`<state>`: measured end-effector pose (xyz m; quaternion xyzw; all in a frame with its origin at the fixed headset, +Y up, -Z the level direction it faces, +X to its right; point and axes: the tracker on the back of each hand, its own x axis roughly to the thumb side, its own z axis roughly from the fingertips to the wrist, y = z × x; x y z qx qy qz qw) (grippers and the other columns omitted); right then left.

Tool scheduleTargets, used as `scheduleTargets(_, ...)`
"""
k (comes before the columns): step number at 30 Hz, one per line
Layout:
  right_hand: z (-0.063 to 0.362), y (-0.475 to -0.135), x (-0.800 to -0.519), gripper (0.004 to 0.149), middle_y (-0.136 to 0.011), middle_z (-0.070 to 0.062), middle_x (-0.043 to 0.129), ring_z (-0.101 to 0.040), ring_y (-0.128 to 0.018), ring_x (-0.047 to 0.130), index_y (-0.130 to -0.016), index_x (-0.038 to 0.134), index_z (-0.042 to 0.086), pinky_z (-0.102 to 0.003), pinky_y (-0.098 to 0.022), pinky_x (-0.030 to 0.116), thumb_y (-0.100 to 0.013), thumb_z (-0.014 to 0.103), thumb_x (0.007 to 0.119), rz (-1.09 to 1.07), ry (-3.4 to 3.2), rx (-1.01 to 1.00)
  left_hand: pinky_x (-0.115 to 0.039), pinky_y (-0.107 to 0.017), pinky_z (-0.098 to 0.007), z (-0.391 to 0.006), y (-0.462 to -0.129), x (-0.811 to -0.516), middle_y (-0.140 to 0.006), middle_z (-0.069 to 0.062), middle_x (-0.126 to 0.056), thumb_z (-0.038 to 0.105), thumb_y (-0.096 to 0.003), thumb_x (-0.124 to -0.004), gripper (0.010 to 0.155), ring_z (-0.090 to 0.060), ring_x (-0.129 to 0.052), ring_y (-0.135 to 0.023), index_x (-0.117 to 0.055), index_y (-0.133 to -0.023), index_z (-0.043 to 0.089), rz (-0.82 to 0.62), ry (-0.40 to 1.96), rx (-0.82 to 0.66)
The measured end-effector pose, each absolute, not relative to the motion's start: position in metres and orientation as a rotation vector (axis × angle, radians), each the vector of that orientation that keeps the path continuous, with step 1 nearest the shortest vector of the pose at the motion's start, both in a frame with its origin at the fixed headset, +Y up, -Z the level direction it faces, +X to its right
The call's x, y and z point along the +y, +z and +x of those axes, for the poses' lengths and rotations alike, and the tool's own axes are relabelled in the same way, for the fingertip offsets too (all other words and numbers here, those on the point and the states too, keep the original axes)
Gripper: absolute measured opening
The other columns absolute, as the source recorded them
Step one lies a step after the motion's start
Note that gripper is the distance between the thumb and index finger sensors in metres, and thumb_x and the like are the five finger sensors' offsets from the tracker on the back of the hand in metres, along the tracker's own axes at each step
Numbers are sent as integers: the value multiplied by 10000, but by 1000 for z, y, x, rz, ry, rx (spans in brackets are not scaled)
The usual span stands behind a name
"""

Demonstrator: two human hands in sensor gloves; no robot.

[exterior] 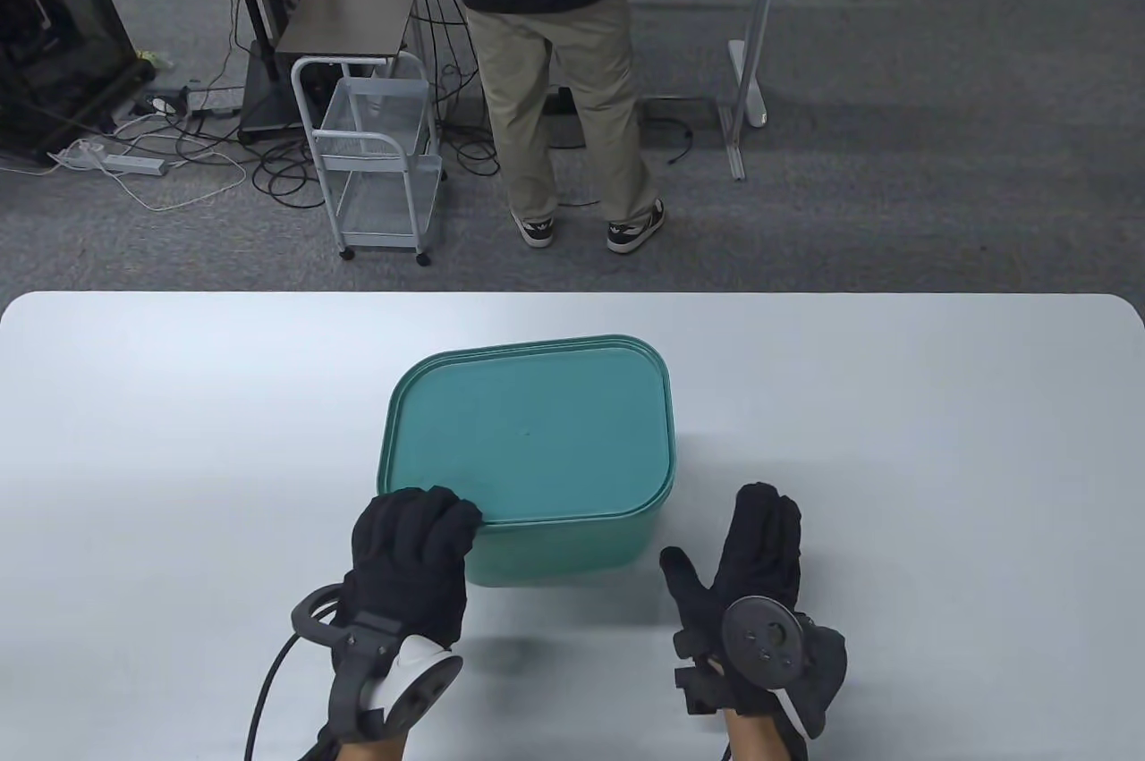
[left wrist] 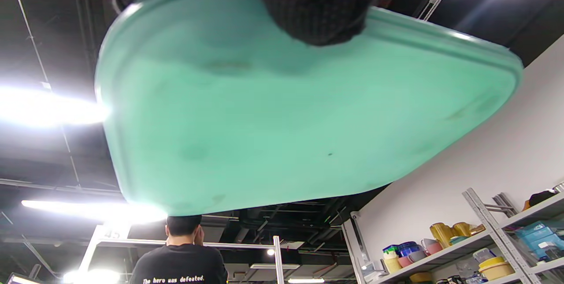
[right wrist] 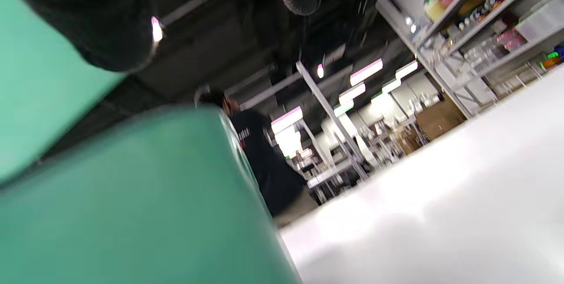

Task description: Cover the plastic storage box

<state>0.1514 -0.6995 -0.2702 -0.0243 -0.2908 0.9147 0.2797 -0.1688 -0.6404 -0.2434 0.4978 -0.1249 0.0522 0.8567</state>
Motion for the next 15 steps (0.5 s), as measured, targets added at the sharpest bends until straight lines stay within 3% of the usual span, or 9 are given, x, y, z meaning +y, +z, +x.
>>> scheduleTargets(5,155,-284,-670,941,-1221,-173,380,-460,-1112,408,-1125,268,157,-544,-777,517,-462,426,880,-34,2251,-899,-699,-745,-436,-167,-243,-641,-903,65,-790,285,-386,-762,474,-202,-855,-800,-699,-852,342,1041,112,-272)
scheduleTargets(11,148,-311,-655,869,-1230,-109,425,-410,-1127,470,-1116,307,290,-521,-784,551,-471,317,889,72,2193,-903,-695,-758,-434,-163,-242,-643,-911,81,-785,289,-387,-758,474,-188,-853,-817,-693,-851,358,1042,109,-317)
scheduleTargets(15,149,-325,-657,616,-1219,-72,516,-390,-1127,520,-1050,618,328,-523,-778,570,-493,244,867,129,2076,-785,-690,-764,-437,-159,-242,-644,-916,80,-783,288,-389,-757,475,-189,-850,-824,-693,-853,360,1036,121,-343)
